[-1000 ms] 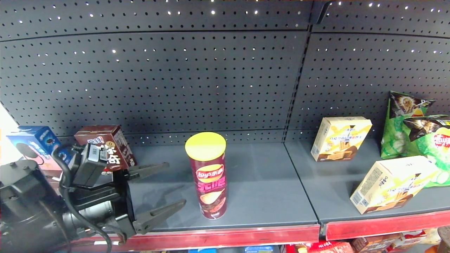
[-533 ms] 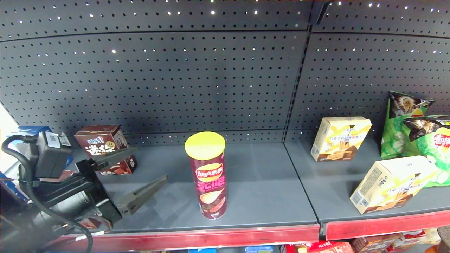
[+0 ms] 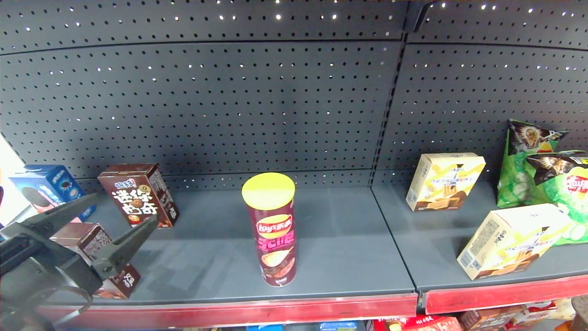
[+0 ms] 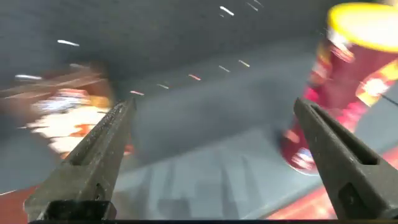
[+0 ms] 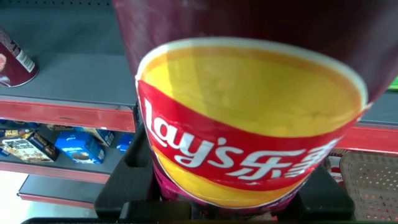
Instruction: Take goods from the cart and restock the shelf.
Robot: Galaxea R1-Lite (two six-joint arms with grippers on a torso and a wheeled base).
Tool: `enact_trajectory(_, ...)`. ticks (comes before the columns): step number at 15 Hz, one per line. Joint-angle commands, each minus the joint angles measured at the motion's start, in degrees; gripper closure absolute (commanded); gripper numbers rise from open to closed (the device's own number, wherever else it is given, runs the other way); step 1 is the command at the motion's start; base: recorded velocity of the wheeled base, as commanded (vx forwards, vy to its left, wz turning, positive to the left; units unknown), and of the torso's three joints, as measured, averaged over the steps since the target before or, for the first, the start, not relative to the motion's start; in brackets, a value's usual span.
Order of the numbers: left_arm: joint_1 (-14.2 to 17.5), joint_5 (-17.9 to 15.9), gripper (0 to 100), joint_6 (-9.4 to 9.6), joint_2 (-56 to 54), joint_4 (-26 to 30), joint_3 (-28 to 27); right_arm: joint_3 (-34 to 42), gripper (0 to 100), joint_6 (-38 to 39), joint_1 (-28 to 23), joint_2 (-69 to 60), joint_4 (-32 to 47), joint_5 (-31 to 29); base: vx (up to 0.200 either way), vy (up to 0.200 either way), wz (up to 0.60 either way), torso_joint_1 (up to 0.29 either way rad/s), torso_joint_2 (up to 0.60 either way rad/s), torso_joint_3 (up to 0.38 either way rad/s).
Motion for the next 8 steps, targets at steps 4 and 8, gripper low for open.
enact_trajectory(4,4.5,3.1,0,-0.03,-9.4,5.4,0.5,-0.5,100,0.0,-0.4,0.3,-0.1,0.0,0.0,0.0,0.0,0.0,0.0,0.0)
enact_trajectory(8,5.0,7.6,0,-0.2,-21.9,20.0,0.4,-1.7,100,0.0,-0.4,0.9,-0.1,0.1,0.0,0.0,0.0,0.0,0.0,0.0)
